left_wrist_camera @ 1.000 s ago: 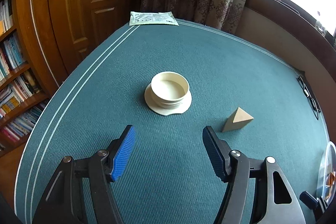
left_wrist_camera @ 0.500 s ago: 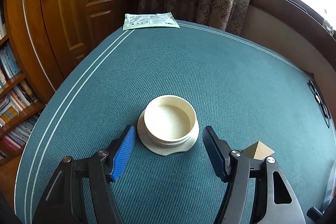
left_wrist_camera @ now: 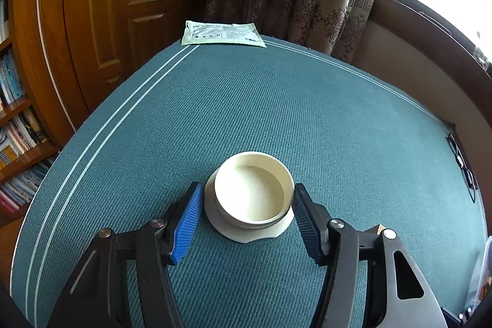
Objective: Organize rigid objects
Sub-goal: 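Close the left tool on the white cup while the right tool approaches the tan triangle, then grasp the small tan triangular block with the right tool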
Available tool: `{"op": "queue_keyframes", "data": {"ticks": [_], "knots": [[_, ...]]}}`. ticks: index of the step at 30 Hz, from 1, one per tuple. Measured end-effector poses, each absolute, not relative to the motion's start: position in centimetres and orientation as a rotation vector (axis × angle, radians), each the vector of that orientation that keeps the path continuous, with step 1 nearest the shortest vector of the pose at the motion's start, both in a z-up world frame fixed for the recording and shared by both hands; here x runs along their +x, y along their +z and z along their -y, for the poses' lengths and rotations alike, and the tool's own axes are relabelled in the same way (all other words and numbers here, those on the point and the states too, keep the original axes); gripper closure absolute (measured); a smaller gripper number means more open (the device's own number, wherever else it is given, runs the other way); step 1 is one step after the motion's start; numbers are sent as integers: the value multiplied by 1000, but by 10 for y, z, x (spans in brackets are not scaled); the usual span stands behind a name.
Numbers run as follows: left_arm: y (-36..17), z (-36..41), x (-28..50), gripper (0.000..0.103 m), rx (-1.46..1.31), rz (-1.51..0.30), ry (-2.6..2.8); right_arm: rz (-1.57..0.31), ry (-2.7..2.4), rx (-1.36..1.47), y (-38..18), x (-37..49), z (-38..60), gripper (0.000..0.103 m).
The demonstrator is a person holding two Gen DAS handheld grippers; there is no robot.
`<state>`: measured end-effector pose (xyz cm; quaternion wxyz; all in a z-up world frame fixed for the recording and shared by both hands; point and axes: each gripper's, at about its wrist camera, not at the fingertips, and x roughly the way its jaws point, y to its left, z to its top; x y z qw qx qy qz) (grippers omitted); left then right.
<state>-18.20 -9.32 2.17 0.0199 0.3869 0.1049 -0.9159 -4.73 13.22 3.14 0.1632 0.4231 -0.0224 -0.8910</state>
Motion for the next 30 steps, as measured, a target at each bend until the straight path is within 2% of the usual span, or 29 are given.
{"op": "queue_keyframes", "data": {"ticks": [1, 15, 25, 28, 30], "knots": [[23, 93, -180, 52, 1192, -329, -2857, 67, -2541, 1206, 32, -50, -131, 21], [35, 93, -154, 52, 1123, -294, -2871, 17, -2580, 1125, 43, -101, -90, 21], [40, 105, -145, 52, 1090, -342, -2846, -27, -2578, 1109, 40, -130, -61, 22], [40, 106, -145, 51, 1085, -350, -2843, -41, -2576, 1101, 40, -132, -56, 24], [40, 106, -145, 52, 1087, -348, -2842, -53, -2575, 1101, 38, -135, -51, 31]]}}
